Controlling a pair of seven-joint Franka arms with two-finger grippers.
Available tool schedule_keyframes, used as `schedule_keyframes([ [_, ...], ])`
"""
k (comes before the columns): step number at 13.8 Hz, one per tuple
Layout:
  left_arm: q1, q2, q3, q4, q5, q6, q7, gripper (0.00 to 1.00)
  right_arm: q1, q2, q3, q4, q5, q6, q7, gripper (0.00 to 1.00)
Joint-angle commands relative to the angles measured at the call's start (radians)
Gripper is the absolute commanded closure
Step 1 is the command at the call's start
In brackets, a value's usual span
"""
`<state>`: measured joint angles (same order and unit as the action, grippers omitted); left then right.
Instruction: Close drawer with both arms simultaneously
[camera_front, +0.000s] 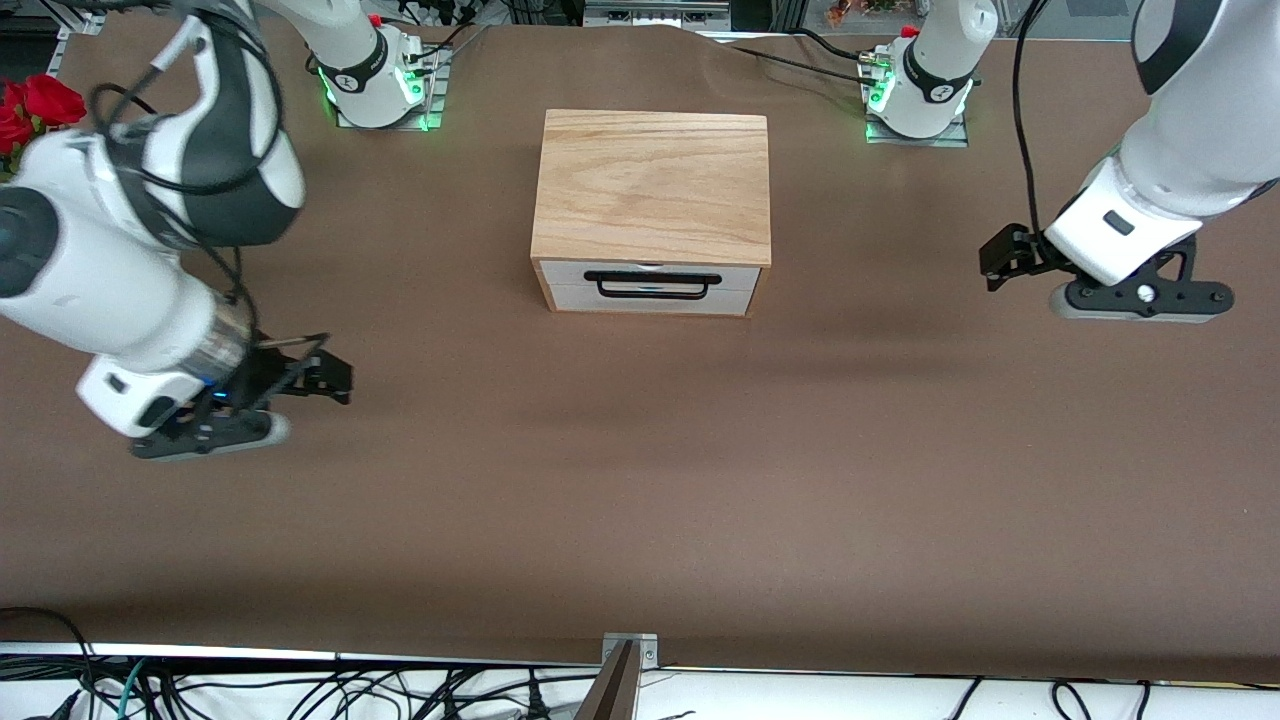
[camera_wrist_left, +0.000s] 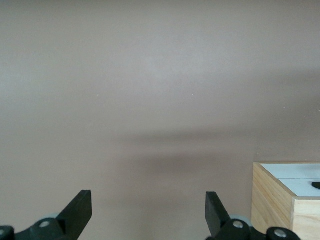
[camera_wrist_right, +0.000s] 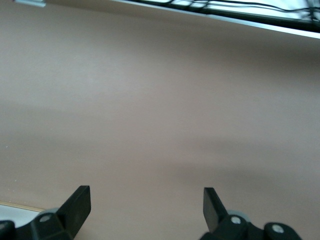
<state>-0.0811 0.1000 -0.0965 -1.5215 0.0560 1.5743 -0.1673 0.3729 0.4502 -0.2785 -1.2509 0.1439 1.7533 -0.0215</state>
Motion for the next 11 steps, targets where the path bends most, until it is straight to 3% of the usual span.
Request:
schedule_keyframes([
  [1, -0.006, -0.137, 0.061, -0.185, -0.071, 0.110, 0.011, 0.00, -0.097, -0.093, 0.036, -0.061, -0.017, -0.041, 0.002, 0.00],
  [4, -0.005, -0.164, 0.063, -0.223, -0.061, 0.125, 0.083, 0.00, -0.152, -0.157, 0.051, -0.093, -0.090, -0.048, 0.002, 0.00],
  [6, 0.003, -0.190, 0.063, -0.264, -0.058, 0.136, 0.083, 0.00, -0.227, -0.211, 0.145, -0.116, -0.163, -0.048, 0.002, 0.00],
  [8, 0.020, -0.169, 0.058, -0.237, -0.056, 0.113, 0.089, 0.00, -0.258, -0.255, 0.189, -0.169, -0.219, -0.046, 0.002, 0.00],
  [11, 0.020, -0.157, 0.061, -0.212, -0.053, 0.093, 0.089, 0.00, -0.282, -0.288, 0.200, -0.211, -0.214, -0.037, 0.005, 0.00],
])
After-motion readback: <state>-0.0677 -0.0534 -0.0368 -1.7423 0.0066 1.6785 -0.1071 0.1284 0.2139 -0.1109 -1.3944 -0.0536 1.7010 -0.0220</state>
